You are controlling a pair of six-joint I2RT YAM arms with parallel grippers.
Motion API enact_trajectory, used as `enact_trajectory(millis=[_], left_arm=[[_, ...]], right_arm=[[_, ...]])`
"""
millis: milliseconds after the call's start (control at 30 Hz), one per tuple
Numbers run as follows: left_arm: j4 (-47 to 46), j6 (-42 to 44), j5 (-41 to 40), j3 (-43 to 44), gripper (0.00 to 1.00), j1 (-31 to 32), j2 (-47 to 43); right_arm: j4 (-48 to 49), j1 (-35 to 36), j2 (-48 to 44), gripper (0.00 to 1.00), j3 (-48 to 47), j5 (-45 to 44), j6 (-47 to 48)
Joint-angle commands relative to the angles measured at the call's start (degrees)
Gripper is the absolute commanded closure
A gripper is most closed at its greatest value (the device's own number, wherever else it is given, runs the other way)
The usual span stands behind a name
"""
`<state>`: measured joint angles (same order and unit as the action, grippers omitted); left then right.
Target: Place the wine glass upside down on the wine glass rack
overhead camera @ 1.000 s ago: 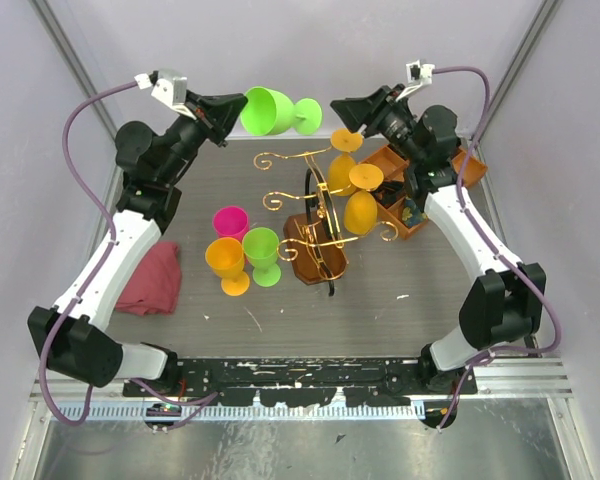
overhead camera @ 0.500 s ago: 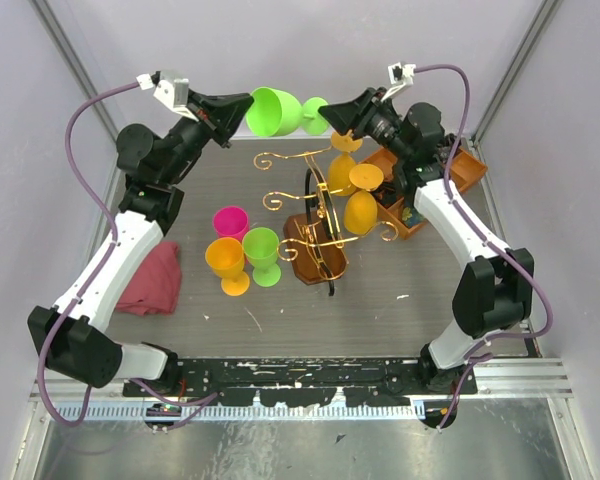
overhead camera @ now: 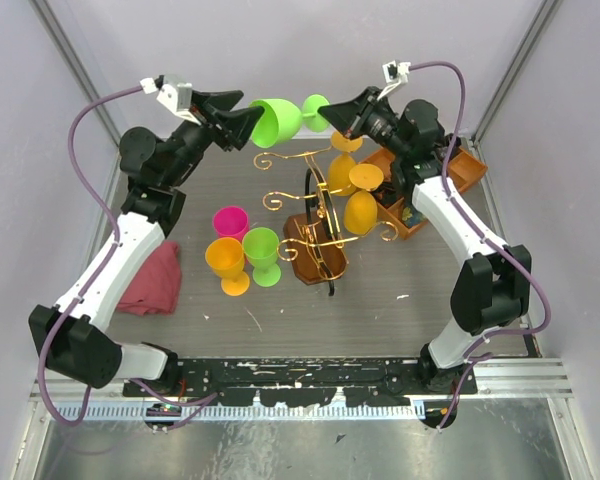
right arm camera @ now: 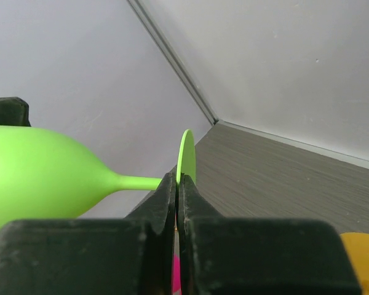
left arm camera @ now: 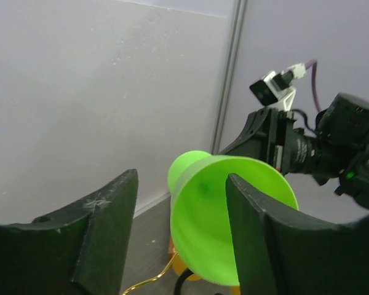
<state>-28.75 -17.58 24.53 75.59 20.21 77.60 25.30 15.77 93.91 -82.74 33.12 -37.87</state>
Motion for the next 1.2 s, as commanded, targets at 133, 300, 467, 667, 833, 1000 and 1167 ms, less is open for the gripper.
enact_trajectory(millis=[133, 300, 467, 667, 833, 1000, 1167], left_arm=[[5.5, 6.54, -2.32, -6.2, 0.14, 0.17, -6.46], [15.91, 13.5, -3.47, -8.28, 0.13, 0.15, -11.28], [24.16, 18.99, 0.47, -6.07, 0.1, 0.15, -14.32], [27.26, 18.33, 8.71, 0.18, 0.1, 0.12, -11.11], [28.15, 17.48, 13.26, 8.83, 0.12, 0.13, -3.75], [28.88, 16.17, 16.6, 17.33, 0.12, 0.15, 3.43], [30.08, 15.24, 19.66, 20.5, 0.12, 0.21, 7.41]], right_arm=[[-6.8, 0.18, -2.73, 0.99, -6.57, -7.77, 13.03], [-14.97, 0.2, -3.04, 0.99, -10.86, -14.2, 26.53], [-19.65, 0.24, -4.55, 0.99, -11.71, -19.19, 42.3], [-14.95, 3.19, -8.07, 0.99, -5.95, -16.79, 61.09], [-8.34, 7.17, -9.99, 0.99, -2.35, -13.7, 70.4], [-3.75, 9.38, -10.71, 0.99, -1.67, -10.58, 73.74], [0.37, 10.49, -11.44, 0.99, -0.92, -7.44, 74.43]])
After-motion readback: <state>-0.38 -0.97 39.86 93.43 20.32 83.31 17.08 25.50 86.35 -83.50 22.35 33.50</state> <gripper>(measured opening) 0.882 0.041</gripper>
